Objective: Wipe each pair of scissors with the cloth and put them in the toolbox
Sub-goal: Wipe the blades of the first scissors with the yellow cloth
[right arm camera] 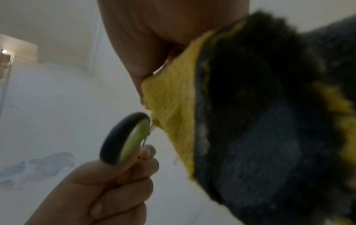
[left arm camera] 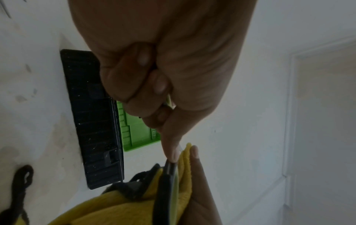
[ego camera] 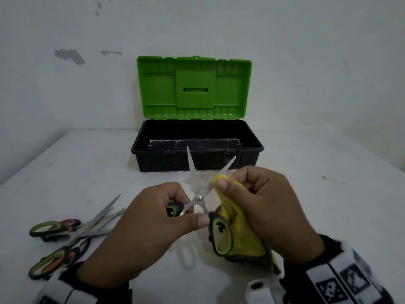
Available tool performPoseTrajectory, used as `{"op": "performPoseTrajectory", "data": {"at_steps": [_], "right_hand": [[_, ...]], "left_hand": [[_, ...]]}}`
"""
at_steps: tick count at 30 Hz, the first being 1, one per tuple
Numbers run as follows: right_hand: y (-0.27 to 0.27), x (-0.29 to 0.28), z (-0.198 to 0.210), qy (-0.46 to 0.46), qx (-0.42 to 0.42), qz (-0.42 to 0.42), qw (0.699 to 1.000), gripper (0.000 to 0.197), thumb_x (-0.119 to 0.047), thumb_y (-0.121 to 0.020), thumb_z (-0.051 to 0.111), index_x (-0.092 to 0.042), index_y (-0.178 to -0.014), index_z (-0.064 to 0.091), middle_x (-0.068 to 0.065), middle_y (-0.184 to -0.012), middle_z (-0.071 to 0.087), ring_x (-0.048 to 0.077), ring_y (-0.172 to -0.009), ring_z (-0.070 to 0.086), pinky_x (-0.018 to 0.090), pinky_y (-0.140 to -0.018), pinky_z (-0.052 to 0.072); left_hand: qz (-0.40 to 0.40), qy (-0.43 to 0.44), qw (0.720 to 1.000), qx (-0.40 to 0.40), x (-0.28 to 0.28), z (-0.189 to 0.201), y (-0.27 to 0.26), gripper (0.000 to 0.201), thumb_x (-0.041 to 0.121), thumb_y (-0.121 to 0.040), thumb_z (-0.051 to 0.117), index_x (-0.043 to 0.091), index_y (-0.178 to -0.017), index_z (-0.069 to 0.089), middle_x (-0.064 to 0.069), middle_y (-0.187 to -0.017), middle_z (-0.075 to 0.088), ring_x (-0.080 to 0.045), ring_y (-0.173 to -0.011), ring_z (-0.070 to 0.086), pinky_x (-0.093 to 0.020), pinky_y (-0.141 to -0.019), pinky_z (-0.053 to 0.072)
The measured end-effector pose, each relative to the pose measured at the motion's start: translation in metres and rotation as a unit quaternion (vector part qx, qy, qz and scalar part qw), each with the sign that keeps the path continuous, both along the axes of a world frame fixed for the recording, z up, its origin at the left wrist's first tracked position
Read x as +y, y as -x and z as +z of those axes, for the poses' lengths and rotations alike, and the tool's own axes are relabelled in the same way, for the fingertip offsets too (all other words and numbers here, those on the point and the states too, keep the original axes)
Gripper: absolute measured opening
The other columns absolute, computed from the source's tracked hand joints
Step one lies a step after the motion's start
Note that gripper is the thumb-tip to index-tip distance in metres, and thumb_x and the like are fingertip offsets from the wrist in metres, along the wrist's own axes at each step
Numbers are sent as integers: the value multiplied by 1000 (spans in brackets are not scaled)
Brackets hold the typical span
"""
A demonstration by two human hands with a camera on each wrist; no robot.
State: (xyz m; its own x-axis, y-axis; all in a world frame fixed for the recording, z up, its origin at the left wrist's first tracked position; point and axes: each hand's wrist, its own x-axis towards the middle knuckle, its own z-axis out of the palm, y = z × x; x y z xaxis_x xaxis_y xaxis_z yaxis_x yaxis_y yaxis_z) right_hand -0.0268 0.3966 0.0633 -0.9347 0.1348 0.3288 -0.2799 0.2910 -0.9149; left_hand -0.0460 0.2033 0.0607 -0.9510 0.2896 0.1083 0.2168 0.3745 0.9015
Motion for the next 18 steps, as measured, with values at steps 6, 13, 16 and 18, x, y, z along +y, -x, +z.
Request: {"op": "performPoseTrajectory", "data": {"at_steps": [6,13,16,18], "right_hand": [[-2,-8,-6,-45,10,2,999,28,-42,-74,78,-16,-68,70,0,-62,69,11,-54,62,21,-52,49],[-1,-1,-3,17,29,-4,999,22,-27,-81,77,-13,-67,66,1,-55,69,11,-46,63,17,-46,47],[-4,-2,-3,3,25,-4,1000,22,-29,-79,77,-14,-66,67,-3,-54,67,6,-47,61,15,-48,46],[-1,3,-1,57,23,-8,998,23,-26,-80,77,-7,-71,68,8,-54,69,18,-46,66,23,-46,51]], "left_hand": [[-30,-28,999,-17,3,6,-2,34,43,-53,80,18,-67,61,6,-49,54,-1,-40,42,-14,-42,35],[-59,-56,996,-48,-2,6,-1,36,38,-55,87,15,-66,61,3,-51,51,-3,-39,37,-15,-40,31],[-77,-74,992,-69,-3,5,-2,39,35,-55,92,15,-64,60,3,-49,50,-4,-37,35,-14,-38,30],[-86,-87,989,-81,-1,6,-2,34,28,-59,90,16,-61,59,3,-47,48,-4,-36,33,-14,-37,29]]}}
